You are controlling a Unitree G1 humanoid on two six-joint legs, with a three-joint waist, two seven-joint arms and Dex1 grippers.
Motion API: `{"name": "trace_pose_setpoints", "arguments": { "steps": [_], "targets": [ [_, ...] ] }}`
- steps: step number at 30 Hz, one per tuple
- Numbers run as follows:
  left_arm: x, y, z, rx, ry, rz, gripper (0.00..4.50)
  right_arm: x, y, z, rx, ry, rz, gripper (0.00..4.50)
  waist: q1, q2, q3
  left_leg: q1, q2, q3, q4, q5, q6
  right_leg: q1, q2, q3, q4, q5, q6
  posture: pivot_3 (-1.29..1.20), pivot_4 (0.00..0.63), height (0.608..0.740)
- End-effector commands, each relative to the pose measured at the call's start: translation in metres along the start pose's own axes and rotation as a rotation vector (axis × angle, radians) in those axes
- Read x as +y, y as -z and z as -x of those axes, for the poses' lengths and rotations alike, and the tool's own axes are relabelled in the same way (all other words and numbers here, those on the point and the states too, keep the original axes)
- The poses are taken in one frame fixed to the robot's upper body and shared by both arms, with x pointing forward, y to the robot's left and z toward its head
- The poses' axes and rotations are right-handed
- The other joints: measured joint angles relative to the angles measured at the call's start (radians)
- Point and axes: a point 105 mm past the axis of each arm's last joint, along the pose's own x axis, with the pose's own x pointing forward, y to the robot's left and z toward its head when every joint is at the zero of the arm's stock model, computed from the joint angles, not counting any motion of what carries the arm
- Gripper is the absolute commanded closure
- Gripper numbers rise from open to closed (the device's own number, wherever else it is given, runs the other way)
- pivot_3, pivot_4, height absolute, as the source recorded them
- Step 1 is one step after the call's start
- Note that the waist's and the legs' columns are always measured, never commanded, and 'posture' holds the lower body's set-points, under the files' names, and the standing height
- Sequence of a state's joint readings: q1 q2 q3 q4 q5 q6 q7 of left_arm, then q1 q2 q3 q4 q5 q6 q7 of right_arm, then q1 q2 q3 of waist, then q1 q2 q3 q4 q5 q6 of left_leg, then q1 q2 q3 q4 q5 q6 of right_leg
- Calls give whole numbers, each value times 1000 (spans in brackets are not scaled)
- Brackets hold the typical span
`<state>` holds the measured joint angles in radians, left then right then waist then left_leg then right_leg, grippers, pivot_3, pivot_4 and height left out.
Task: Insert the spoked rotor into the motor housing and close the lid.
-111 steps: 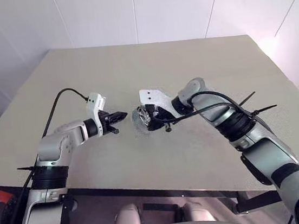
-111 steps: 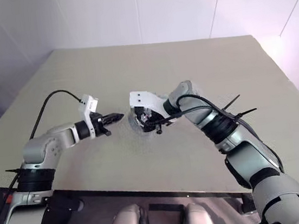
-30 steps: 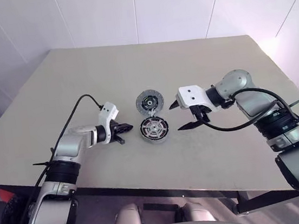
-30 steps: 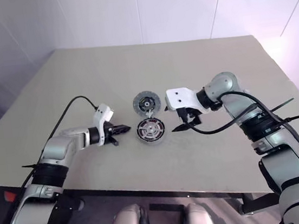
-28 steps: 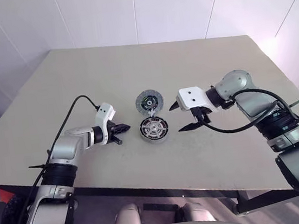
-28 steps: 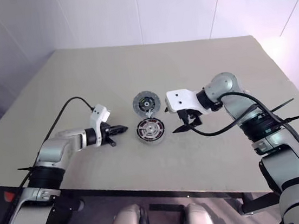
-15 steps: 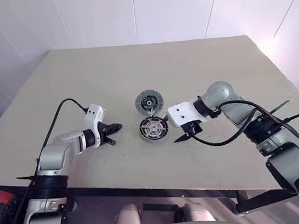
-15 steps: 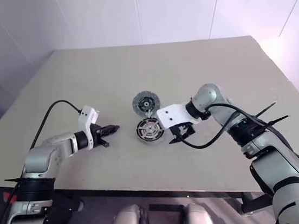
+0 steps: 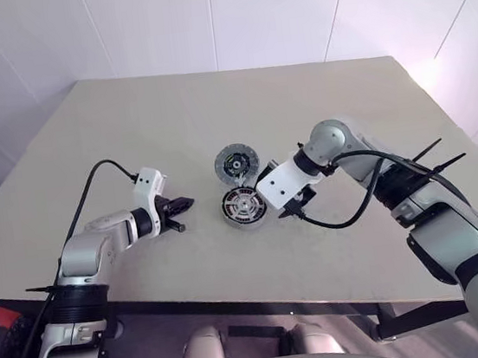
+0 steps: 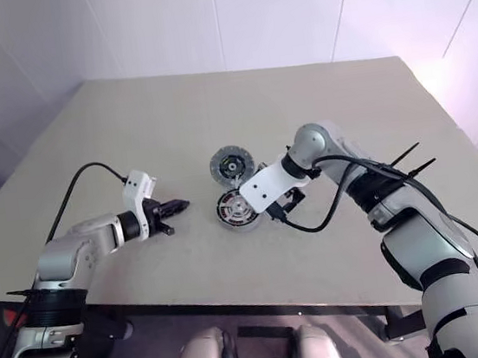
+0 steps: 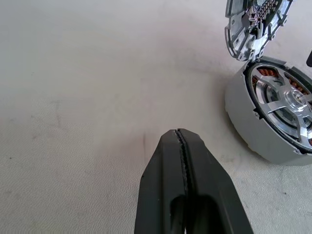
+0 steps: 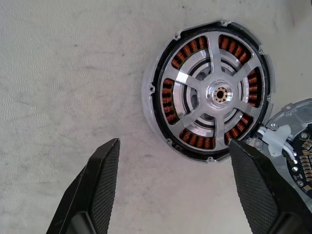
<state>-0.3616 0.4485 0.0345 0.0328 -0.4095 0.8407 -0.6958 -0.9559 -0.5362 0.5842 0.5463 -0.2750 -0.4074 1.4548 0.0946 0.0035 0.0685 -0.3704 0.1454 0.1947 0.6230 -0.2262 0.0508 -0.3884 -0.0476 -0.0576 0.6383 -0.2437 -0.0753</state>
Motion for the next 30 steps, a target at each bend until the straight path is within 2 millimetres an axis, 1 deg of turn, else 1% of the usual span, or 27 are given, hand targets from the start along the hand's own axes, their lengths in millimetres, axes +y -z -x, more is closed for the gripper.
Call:
{"name": "trace_pose_setpoints", "arguments": {
  "steps": [1,11,18,25,26,27,28,29,30],
  "targets": [
    [-3,-15,4,-53,0,-29,4500,-8,-2,5,36,-12,93,500,0,0,0,0,0,0,0,0,0,0,0,0,0,0,0,0,0,740],
    [-1,-13,6,-61,-14,-25,4500,1,8,1,82,-87,160,500,-1,0,0,-1,0,0,1,0,1,0,0,0,0,0,0,0,0,740],
    [-1,-14,5,-64,-15,-23,4500,-5,9,1,92,-74,177,500,-1,0,0,-1,0,0,2,-1,1,0,0,0,1,0,0,0,0,740],
    [0,-15,5,-70,-21,-23,4500,-1,4,-7,78,-95,205,500,-2,0,0,-1,0,0,2,-1,1,0,0,0,1,0,0,0,0,740],
    [1,-15,5,-70,-22,-23,4500,0,4,-8,77,-96,207,891,-2,0,0,-1,0,0,2,-1,1,0,0,0,1,0,0,0,0,740],
    [1,-16,5,-71,-24,-23,4500,1,4,-8,75,-97,210,1095,-2,0,0,-1,0,0,2,-1,1,0,0,0,1,0,0,0,0,740],
    [1,-16,5,-71,-25,-23,4500,1,3,-9,72,-97,212,1479,-1,0,0,-1,0,0,2,-1,1,0,0,0,1,0,0,0,0,740],
    [2,-16,5,-71,-27,-23,4500,2,3,-9,70,-97,215,1698,-2,0,0,-1,0,0,2,-1,1,0,0,0,1,0,0,0,0,740],
    [2,-16,6,-72,-28,-24,4500,2,2,-9,69,-96,218,2137,-1,0,0,0,0,0,2,-1,1,0,0,0,1,0,0,0,0,740]
  ]
}}
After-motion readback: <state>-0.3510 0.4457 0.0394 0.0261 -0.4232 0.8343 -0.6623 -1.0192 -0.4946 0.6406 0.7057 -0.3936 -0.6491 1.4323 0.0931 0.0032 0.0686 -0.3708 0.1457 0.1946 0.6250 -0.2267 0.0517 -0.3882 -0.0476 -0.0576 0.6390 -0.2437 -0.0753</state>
